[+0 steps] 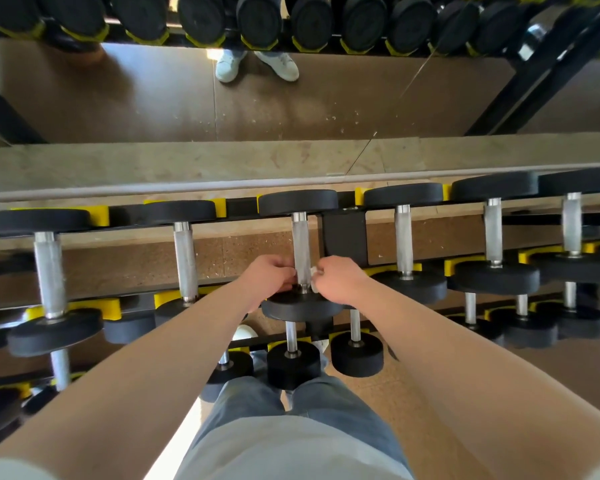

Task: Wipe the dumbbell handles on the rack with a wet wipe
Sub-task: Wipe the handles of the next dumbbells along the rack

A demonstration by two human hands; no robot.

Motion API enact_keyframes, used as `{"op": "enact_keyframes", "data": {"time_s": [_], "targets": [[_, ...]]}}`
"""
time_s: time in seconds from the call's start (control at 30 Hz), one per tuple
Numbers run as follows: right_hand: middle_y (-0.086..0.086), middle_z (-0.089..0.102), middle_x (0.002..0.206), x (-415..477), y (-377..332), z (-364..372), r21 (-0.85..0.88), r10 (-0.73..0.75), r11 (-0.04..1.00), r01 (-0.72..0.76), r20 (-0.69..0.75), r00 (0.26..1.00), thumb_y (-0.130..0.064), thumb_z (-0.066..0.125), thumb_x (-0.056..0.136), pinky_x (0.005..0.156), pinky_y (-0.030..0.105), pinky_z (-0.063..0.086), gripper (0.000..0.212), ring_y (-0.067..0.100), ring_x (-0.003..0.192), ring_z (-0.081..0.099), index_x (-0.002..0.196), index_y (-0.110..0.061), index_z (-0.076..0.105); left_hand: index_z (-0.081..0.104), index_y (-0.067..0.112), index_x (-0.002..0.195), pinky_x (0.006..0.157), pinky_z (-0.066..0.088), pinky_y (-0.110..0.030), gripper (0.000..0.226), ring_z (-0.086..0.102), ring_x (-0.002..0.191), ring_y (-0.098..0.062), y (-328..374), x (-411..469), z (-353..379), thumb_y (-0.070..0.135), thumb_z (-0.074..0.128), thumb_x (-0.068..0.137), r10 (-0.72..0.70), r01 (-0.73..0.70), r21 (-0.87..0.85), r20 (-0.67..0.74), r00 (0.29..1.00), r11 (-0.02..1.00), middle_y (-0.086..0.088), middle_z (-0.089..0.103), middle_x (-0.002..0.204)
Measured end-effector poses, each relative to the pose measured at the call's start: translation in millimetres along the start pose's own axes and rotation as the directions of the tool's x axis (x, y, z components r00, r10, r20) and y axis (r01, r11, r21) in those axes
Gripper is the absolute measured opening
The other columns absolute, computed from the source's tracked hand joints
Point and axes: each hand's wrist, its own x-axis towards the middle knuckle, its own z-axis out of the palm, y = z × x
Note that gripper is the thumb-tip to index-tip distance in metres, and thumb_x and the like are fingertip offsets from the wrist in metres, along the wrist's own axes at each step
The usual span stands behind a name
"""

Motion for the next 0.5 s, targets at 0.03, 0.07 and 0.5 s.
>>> {"op": "enact_keyframes", "data": {"time_s": [0.03,0.07,0.5], "targets": [[0.007,0.066,0.098,3.8,0.1,-1.1,0.035,0.007,0.999,-0.007,-0.002,1.000,-0.022,0.049,0.102,0.086,0.036,0.057,0.021,0.022,0.093,0.065,0.105,-0.010,0.067,0.071,0.010,0.122,0.092,0.061,-0.034,0.026,0.073,0.104,-0.019,-0.2,0.7,-0.1,0.004,0.061,0.098,0.000,0.000,0.006,-0.001,1.000,1.000,-0.009,0.075,0.111],[0.007,0.067,0.098,7.9,-0.2,-3.1,0.112,0.017,0.994,-0.014,-0.023,1.000,-0.020,0.051,0.102,0.088,0.038,0.058,0.020,0.023,0.094,0.066,0.104,-0.010,0.068,0.071,0.010,0.122,0.093,0.060,-0.035,0.027,0.073,0.104,-0.019,0.0,0.0,-0.4,0.004,0.062,0.097,-0.002,0.002,0.004,0.002,1.000,1.000,-0.009,0.075,0.111],[0.008,0.072,0.105,11.2,4.5,-9.6,0.300,0.006,0.954,-0.028,0.073,0.997,-0.014,0.057,0.100,0.082,0.032,0.057,0.021,0.021,0.095,0.067,0.111,-0.012,0.075,0.055,0.009,0.137,0.102,0.055,-0.044,0.052,0.066,0.117,-0.029,19.2,1.3,5.3,-0.016,0.048,0.092,-0.077,0.093,-0.231,0.075,0.994,0.969,-0.013,0.064,0.132]]}}
